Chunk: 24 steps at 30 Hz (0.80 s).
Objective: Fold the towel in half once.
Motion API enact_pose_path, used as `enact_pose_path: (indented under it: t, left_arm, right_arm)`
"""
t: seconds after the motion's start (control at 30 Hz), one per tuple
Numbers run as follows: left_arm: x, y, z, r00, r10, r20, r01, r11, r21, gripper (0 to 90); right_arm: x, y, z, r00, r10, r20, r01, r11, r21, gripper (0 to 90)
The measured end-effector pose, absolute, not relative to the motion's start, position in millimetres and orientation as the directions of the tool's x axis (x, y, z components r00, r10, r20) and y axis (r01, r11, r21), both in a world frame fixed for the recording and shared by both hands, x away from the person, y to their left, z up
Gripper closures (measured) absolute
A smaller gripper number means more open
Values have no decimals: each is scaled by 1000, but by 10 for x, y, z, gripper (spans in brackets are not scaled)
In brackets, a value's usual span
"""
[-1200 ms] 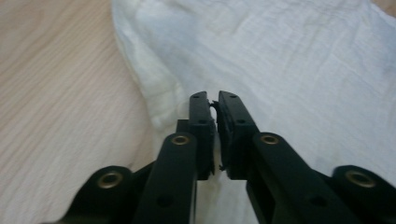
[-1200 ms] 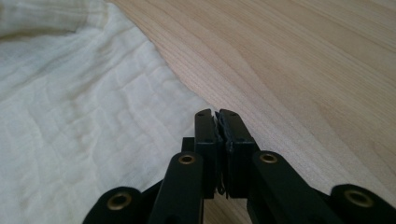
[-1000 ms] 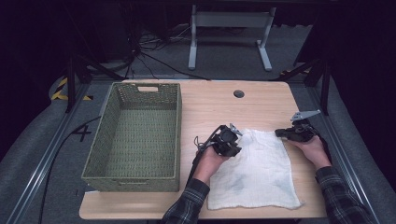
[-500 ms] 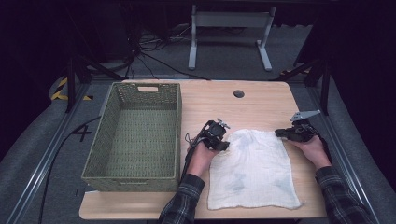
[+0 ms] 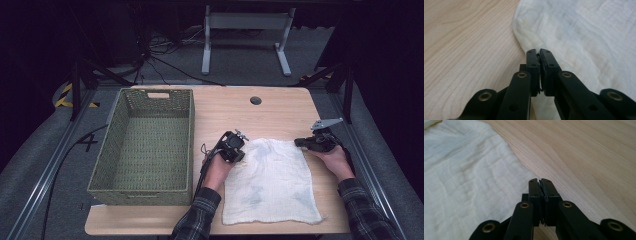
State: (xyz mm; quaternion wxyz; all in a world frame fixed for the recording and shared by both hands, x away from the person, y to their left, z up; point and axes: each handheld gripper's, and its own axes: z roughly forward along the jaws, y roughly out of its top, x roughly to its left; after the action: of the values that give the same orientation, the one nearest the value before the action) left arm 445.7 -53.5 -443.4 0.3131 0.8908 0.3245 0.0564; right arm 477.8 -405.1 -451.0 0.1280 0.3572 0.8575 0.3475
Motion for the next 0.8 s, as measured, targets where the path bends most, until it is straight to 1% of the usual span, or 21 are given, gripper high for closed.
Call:
enact_pose_path:
  t: [0.27,0.47,0.6,0.8]
  left_arm:
    - [4526,-435,-4294,744,664,-80,556,-547,626,881]
    - [4629,-386,-4205,714,697,-63,571,-528,629,881]
    - [4679,-371,-4184,711,700,-73,578,-522,627,879]
    - [4695,-383,-4158,716,694,-73,569,-520,637,876]
  right_arm:
    - [4766,-4045,-4495,-712,702,17,518,509,688,879]
    - [4749,-4085,-4417,-704,710,4,500,492,713,881]
    - [4736,-4132,-4340,-697,717,4,487,469,737,881]
    - [4728,-4128,-4325,-703,711,1,478,472,741,880]
